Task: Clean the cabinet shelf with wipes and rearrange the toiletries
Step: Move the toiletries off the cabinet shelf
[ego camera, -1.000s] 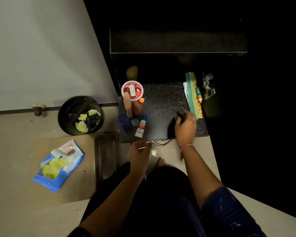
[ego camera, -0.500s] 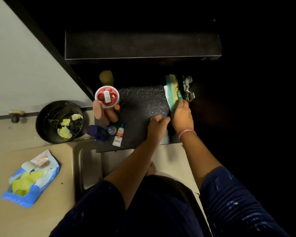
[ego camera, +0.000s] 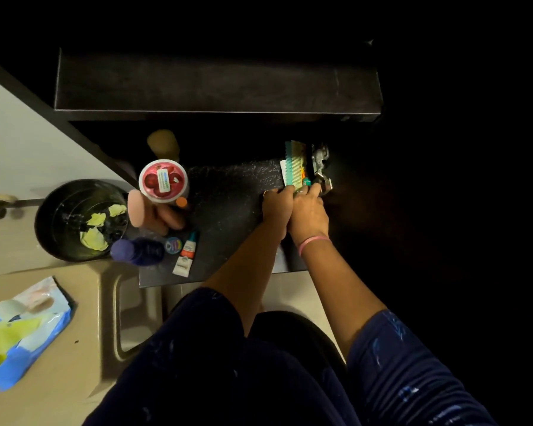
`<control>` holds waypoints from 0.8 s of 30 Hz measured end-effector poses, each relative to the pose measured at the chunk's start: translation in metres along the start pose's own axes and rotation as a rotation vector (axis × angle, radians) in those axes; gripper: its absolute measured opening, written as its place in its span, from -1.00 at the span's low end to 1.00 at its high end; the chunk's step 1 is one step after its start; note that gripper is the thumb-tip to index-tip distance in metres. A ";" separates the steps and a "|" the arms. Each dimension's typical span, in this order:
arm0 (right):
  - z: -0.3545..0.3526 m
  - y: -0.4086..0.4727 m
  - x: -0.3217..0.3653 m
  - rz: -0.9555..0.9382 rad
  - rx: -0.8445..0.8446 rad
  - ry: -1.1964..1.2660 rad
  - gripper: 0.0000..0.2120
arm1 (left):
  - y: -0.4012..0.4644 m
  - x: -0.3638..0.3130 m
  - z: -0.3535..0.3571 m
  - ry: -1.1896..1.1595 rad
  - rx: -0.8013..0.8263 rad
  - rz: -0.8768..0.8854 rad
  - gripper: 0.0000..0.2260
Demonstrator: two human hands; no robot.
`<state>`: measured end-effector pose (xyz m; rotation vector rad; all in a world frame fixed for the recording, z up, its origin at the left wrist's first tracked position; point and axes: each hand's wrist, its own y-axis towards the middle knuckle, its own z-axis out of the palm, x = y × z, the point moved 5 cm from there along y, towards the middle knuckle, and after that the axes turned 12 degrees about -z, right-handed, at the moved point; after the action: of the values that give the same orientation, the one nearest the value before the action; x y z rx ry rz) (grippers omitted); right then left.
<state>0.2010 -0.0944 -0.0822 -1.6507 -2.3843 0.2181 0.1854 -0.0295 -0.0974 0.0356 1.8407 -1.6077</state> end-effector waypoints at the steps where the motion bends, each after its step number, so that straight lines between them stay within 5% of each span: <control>1: 0.000 -0.002 0.000 -0.005 -0.015 0.013 -0.63 | 0.001 -0.001 0.002 0.013 0.015 -0.005 -0.69; 14: -0.018 -0.017 -0.014 0.116 -0.111 0.338 -0.70 | 0.009 0.006 0.008 0.211 -0.006 0.050 -0.79; 24: -0.003 -0.047 0.012 0.186 -0.200 0.762 -0.56 | -0.026 0.017 -0.040 0.192 0.028 0.154 -0.72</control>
<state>0.1553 -0.0995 -0.0665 -1.6358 -1.7165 -0.5423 0.1421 -0.0067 -0.0836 0.3471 1.9083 -1.5665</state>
